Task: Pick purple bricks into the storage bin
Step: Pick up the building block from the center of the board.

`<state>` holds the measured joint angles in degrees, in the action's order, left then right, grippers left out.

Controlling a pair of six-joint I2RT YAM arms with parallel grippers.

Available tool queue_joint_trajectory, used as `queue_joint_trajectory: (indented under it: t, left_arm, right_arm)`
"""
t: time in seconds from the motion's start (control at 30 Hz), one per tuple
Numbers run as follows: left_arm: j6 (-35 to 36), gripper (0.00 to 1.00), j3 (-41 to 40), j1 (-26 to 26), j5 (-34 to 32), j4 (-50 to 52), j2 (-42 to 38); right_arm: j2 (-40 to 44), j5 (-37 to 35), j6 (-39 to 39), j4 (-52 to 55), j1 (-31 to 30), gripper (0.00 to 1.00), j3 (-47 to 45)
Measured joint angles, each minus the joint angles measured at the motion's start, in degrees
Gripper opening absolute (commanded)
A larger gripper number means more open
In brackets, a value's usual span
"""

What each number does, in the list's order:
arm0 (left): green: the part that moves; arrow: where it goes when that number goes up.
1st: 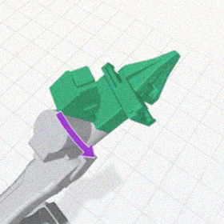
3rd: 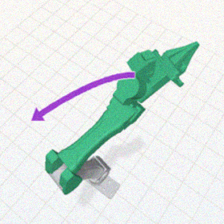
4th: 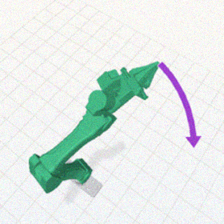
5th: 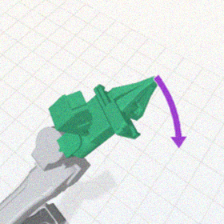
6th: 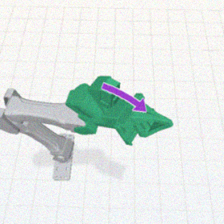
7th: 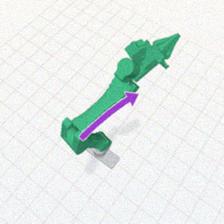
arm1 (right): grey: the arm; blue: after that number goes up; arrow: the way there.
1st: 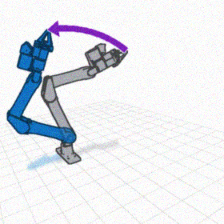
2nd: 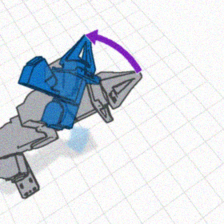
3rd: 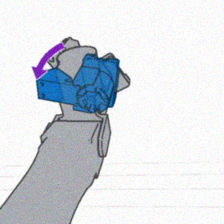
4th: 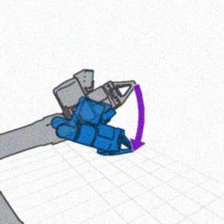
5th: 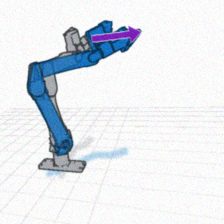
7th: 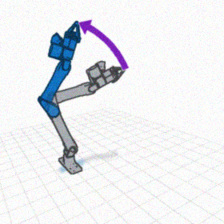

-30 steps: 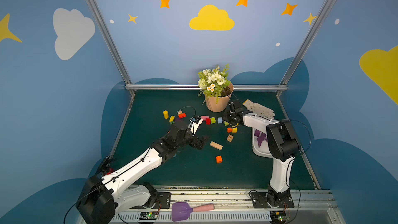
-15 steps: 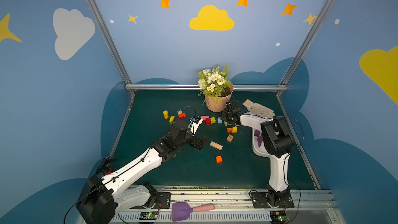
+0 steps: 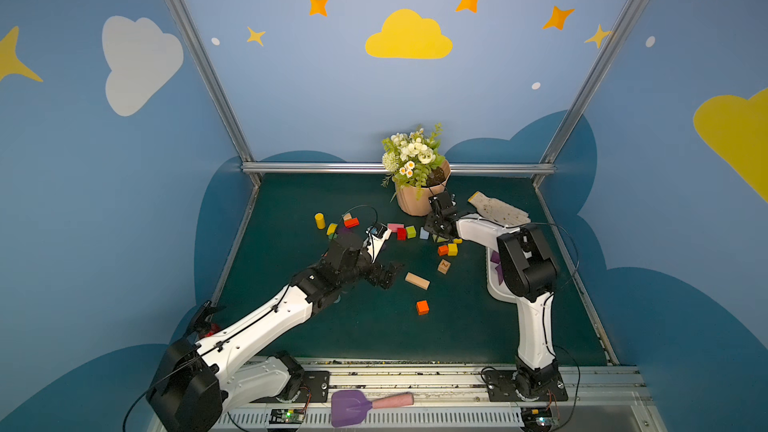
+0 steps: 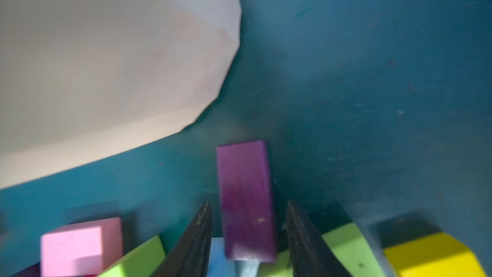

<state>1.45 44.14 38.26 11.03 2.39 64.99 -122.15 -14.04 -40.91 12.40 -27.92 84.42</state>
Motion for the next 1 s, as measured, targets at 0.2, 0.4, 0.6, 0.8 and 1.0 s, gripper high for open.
queue_joint_trajectory:
  t: [0.2, 0.4, 0.6, 0.8, 1.0]
  left_arm:
    - [0.00, 1.00, 0.00, -0.02, 0.00, 0.00, -0.20]
    - [0.00, 1.00, 0.00, -0.13, 0.02, 0.00, -0.28]
    - [0.00, 1.00, 0.00, -0.17, 0.04, 0.00, -0.28]
    - [0.00, 1.00, 0.00, -0.22, 0.04, 0.00, -0.28]
    - [0.00, 1.00, 0.00, -0.26, 0.04, -0.02, -0.28]
  right_arm:
    - [0.00, -2.01, -0.68, 2.97, 0.02, 0.42, 0.87]
    - [0.00, -2.45, -0.66, 3.23, 0.02, 0.42, 0.85]
    - [0.02, -0.76, 0.96, 1.14, 0.13, 0.44, 0.13]
    - [-0.48, 1.27, 2.23, 1.11, 0.13, 0.45, 0.76]
    - [-1.73, 2.29, 2.91, 1.70, 0.11, 0.45, 2.16]
